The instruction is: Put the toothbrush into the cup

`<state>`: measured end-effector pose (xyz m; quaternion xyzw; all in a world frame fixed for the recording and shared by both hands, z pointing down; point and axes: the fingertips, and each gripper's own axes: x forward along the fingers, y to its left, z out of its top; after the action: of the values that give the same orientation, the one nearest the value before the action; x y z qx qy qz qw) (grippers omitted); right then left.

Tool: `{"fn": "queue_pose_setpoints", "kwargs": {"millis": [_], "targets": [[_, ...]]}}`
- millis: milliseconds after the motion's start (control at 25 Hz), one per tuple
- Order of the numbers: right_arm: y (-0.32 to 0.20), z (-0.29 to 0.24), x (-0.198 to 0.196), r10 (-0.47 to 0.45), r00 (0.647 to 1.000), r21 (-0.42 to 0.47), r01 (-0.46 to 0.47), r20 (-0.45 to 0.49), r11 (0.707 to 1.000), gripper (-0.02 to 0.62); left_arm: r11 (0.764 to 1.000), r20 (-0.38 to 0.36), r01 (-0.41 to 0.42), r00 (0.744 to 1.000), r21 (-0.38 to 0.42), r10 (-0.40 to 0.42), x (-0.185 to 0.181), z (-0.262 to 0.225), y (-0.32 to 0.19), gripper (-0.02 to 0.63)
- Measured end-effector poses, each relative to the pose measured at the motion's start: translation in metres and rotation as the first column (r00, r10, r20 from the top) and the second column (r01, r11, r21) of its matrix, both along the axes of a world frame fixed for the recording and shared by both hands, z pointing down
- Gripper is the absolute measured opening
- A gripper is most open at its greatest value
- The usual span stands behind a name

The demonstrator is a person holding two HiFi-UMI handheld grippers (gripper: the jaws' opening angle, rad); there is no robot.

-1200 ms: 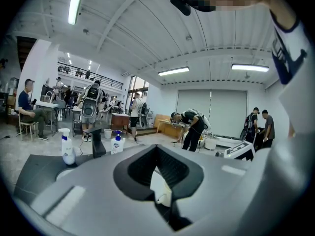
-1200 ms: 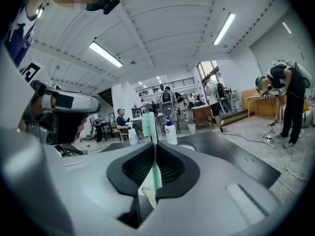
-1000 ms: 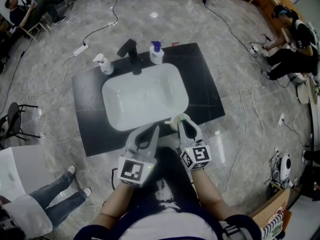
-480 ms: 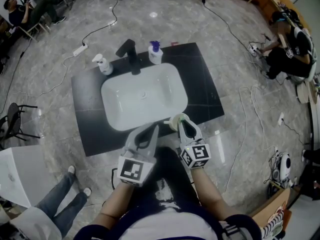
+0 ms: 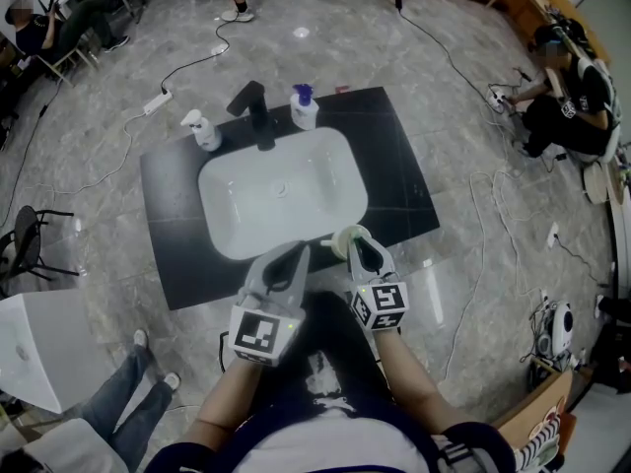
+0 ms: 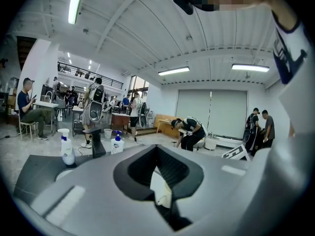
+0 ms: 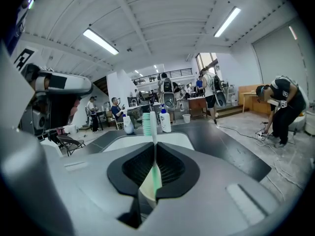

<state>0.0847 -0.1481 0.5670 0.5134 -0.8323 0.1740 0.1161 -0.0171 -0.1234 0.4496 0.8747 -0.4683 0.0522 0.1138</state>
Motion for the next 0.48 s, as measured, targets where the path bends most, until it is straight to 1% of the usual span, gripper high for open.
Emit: {"fn": "queue_pose_setpoints", "kwargs": {"millis": [160,480], "targets": [[-0.0016,0.0019,-0.0019,0.004,0.999,-0.018,-0.005,-0.041,1.000,0.017,1.000,-0.001,0.017,1.000,0.010,-0.017,-0.0066,-0.0042,-0.0044,-0.002],[-0.0063,0.0051,-0.0007,0.013,0.997,-0.053,-0.017,-0.072,0.998,0.018,1.000,0.012,0.022,1.000,0.022,-0.023,-0.0110,-0.0075,-0.0077,-0.002]]}}
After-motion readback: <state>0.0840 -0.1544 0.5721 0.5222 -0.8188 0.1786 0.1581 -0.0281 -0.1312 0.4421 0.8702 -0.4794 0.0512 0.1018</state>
